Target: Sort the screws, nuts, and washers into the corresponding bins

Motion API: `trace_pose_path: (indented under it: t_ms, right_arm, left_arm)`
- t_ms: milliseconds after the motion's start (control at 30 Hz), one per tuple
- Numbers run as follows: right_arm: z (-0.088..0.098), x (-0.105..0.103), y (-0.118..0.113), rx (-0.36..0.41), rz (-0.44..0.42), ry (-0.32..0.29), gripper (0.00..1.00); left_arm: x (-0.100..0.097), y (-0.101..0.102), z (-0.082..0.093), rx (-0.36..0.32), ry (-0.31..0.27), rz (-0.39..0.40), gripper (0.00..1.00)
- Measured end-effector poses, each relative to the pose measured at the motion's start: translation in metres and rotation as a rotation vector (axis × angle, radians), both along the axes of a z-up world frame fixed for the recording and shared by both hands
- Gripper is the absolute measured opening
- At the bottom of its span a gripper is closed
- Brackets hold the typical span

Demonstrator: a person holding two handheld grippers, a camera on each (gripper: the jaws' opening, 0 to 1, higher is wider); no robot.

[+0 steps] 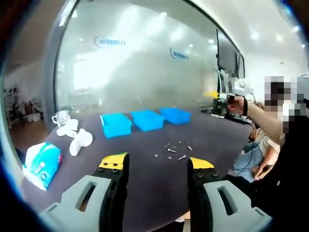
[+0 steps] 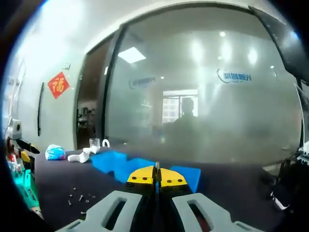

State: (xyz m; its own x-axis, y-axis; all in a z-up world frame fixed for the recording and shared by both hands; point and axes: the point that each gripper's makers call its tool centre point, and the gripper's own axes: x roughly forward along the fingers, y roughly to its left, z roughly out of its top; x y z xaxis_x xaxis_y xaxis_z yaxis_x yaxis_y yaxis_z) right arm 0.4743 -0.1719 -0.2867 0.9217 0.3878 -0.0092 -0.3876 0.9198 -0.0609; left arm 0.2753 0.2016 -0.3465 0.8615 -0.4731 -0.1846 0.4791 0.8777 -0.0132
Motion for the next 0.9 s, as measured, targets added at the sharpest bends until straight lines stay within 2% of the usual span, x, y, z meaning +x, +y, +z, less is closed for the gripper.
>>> trace_pose_path:
  t_ms: [333,400,600,900]
  right_arm:
    - [-0.007,0.075,0.014,-0.069,-0.056,0.038,0.0]
    - [-0.008,0.101,0.009,-0.07,-0.071,0.05,0.0]
    - [-0.015,0.124,0.008,-0.067,-0.116,0.095,0.0]
    - [-0.022,0.134,0.011,-0.078,-0.143,0.115,0.0]
  left_arm:
    - [-0.004,0.006,-0.004,-0.032,0.003,0.028,0.44]
    - [-0.005,0.007,-0.005,-0.036,0.002,0.036,0.44]
    - [-0.009,0.014,-0.006,-0.048,0.002,0.058,0.44]
    - [-0.011,0.017,-0.007,-0.06,0.002,0.078,0.44]
